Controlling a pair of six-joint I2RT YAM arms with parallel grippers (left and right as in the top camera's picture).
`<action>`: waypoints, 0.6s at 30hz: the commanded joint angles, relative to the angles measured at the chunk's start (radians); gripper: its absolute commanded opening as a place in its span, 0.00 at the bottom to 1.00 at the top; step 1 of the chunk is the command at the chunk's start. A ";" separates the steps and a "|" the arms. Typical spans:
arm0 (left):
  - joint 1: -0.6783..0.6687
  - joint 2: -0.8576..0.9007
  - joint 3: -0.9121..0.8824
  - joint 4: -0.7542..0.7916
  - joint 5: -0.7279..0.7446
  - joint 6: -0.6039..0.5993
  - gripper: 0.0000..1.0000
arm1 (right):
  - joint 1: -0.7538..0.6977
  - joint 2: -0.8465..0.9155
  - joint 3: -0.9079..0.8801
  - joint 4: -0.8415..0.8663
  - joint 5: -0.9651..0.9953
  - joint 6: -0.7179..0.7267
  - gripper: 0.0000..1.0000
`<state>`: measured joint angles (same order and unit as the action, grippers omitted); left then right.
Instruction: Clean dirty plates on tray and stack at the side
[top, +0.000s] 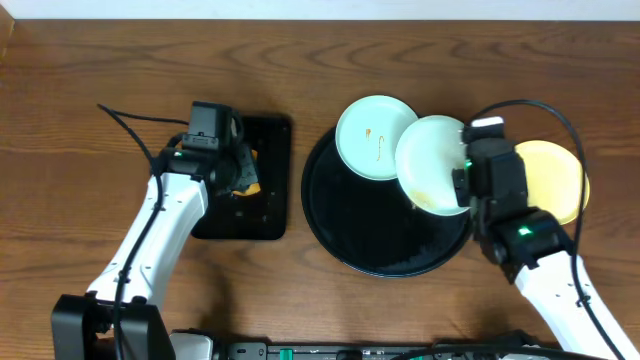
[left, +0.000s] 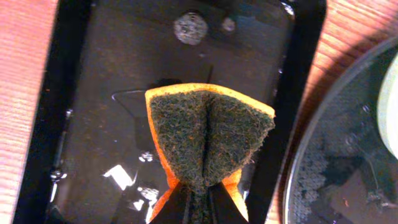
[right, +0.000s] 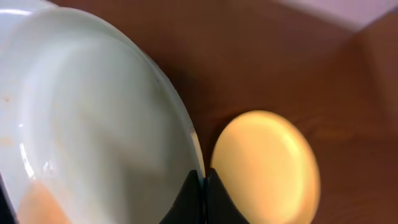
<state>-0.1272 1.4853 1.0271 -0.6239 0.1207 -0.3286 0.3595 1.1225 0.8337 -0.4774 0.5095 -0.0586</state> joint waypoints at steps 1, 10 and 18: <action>0.006 0.008 0.009 0.003 0.002 0.025 0.08 | 0.088 -0.013 0.022 0.041 0.219 -0.101 0.01; 0.006 0.008 0.009 0.003 0.002 0.025 0.07 | 0.251 -0.012 0.022 0.151 0.392 -0.263 0.01; 0.006 0.008 0.009 0.003 0.002 0.025 0.08 | 0.252 -0.012 0.022 0.172 0.411 -0.264 0.01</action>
<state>-0.1246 1.4853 1.0271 -0.6220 0.1246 -0.3161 0.6014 1.1225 0.8352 -0.3187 0.8749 -0.3050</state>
